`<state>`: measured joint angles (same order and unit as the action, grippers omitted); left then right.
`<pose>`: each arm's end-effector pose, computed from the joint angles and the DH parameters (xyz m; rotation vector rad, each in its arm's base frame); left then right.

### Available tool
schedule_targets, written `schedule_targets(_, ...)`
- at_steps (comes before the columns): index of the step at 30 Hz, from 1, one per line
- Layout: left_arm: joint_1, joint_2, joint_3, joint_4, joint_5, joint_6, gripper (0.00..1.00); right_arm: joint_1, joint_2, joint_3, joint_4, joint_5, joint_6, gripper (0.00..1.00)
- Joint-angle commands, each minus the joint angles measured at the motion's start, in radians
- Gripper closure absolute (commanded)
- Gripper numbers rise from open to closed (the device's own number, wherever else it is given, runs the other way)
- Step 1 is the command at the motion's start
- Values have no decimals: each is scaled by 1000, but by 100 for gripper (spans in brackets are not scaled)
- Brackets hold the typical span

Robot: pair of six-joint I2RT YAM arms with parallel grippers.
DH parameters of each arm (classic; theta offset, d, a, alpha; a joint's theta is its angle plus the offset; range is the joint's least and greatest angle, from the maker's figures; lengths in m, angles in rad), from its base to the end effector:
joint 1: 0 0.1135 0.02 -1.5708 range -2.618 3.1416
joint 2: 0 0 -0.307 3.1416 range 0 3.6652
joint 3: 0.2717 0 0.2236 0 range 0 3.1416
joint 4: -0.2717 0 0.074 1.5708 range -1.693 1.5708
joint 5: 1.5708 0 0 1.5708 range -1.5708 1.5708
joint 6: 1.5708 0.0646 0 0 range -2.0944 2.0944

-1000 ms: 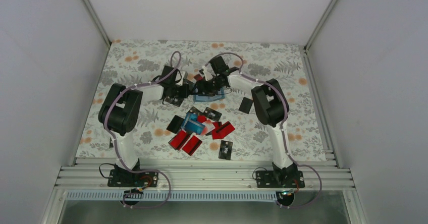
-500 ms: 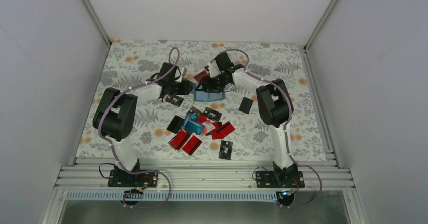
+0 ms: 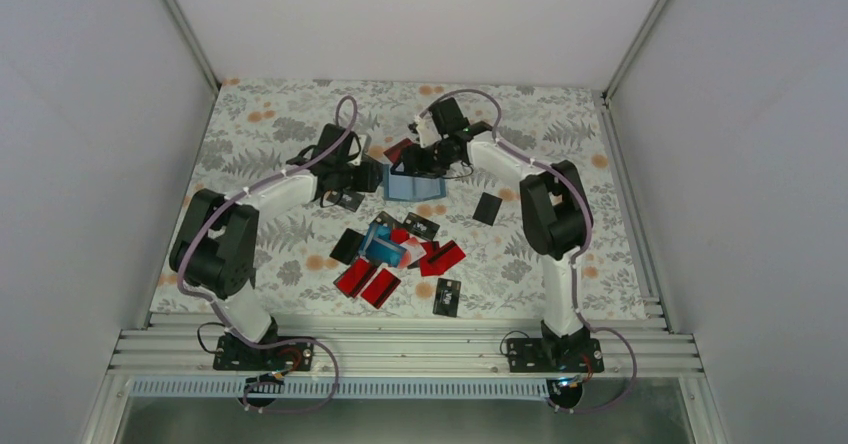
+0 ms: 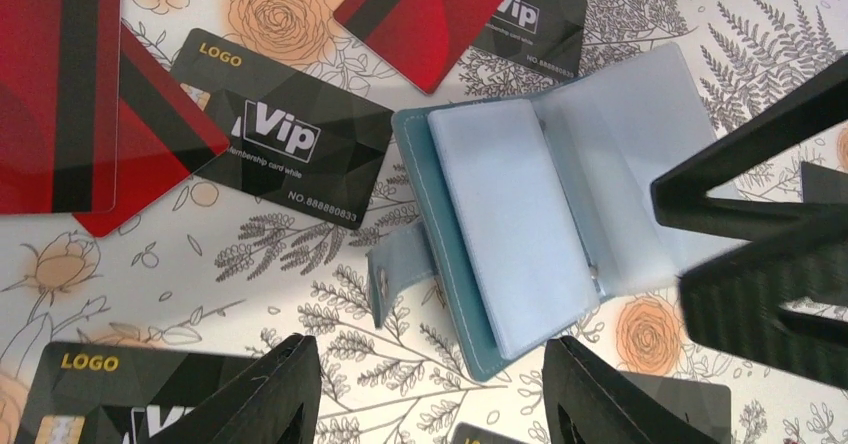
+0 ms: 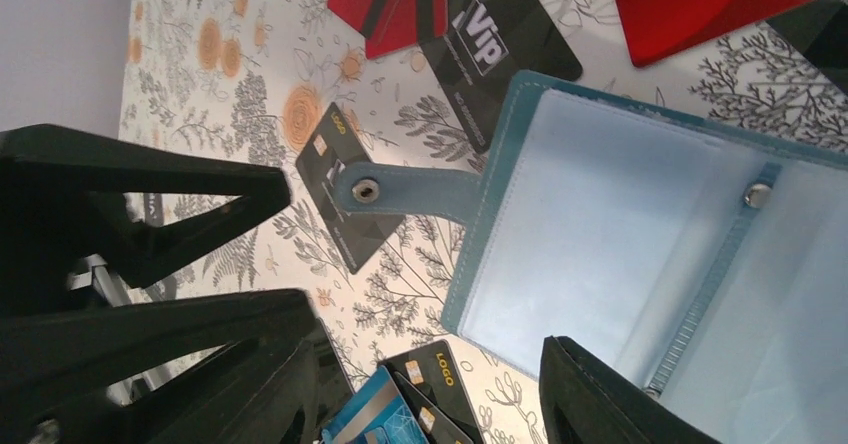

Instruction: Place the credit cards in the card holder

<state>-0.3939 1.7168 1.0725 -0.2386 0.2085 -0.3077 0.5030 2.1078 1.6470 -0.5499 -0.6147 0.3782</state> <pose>0.3273 -0.1505 0.2298 0.2021 2.5025 -0.5553 0.3886 0.2563 0.2279 -0.4121 2.6650 1.1004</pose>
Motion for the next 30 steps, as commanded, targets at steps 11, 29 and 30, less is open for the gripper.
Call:
schedule_targets(11,-138,-185,-106,-166,-55,23,44,-3,-285,-299,22,108,-1,43)
schedule_targets(29,-484,-95,-150,-20,108,-62,51,9,-903,-994,-54,-33,200,40)
schedule_targets(30,-496,-79,-140,-21,108,-61,51,9,-924,-1021,-60,-38,207,40)
